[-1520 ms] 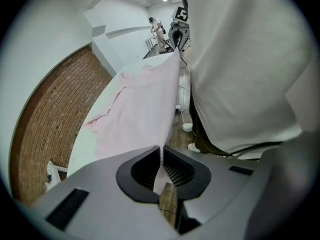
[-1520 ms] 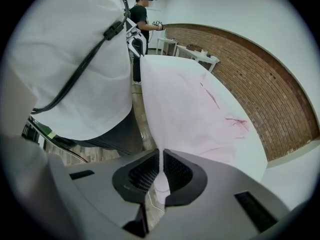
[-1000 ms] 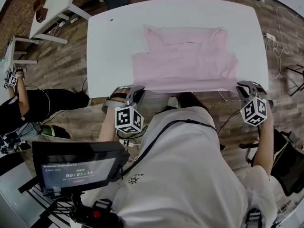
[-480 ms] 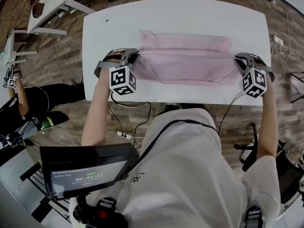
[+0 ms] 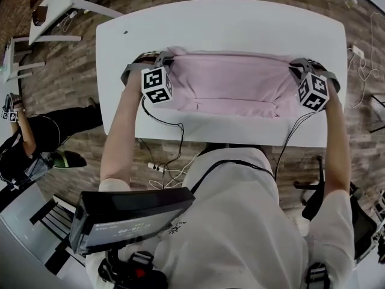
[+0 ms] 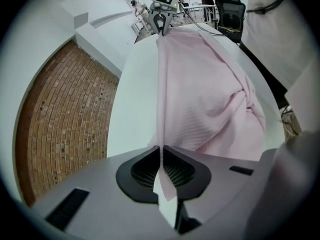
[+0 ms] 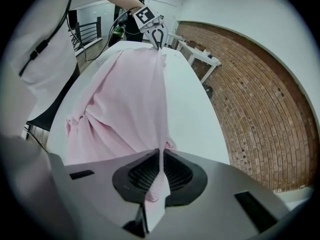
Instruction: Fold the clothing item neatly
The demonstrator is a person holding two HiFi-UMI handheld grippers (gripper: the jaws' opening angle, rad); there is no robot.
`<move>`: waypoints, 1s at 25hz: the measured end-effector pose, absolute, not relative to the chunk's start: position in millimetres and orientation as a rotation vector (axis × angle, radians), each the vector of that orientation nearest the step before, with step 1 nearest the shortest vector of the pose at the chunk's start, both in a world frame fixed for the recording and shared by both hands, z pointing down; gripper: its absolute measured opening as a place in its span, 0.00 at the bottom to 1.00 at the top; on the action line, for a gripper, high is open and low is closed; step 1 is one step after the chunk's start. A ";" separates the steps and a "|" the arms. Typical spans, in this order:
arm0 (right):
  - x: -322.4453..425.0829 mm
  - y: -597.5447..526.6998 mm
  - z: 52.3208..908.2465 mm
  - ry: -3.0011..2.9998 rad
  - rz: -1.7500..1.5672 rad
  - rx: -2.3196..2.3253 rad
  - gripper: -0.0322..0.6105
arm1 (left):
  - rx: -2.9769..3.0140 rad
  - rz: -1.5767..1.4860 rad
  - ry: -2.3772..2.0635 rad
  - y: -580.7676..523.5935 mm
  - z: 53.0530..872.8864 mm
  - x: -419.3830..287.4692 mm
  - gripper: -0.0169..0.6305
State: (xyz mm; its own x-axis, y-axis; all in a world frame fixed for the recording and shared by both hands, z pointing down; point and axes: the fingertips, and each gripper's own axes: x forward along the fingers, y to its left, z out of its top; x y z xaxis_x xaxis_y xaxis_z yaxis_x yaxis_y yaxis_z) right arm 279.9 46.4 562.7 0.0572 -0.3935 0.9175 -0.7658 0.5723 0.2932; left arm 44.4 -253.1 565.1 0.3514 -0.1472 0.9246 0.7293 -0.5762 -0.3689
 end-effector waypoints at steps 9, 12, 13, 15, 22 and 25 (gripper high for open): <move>296.1 27.2 607.5 -1.514 0.380 1.003 0.10 | -1.813 -1.426 -0.408 -275.8 620.0 68.1 0.06; 298.1 26.6 615.1 -1.495 0.369 1.034 0.10 | -1.861 -1.377 -0.324 -279.6 622.0 76.5 0.09; 298.9 25.9 615.9 -1.495 0.366 1.055 0.10 | -1.898 -1.353 -0.287 -282.2 619.6 79.4 0.12; 300.0 24.1 615.9 -1.504 0.365 1.108 0.10 | -1.992 -1.317 -0.211 -289.6 614.1 81.9 0.21; 315.0 22.9 599.8 -1.473 0.449 1.290 0.33 | -2.181 -1.270 -0.019 -311.9 590.3 84.3 0.48; 320.3 24.5 580.3 -1.443 0.435 1.374 0.33 | -2.209 -1.224 0.038 -315.4 572.2 79.0 0.48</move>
State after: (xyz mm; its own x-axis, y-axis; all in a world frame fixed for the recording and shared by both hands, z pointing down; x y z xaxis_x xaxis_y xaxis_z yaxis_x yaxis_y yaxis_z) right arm 320.3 24.5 580.3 0.2071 -0.5017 0.8399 -0.8825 0.2748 0.3818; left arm 79.0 -315.4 572.2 0.5727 -0.3042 0.7612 0.2560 -0.8158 -0.5186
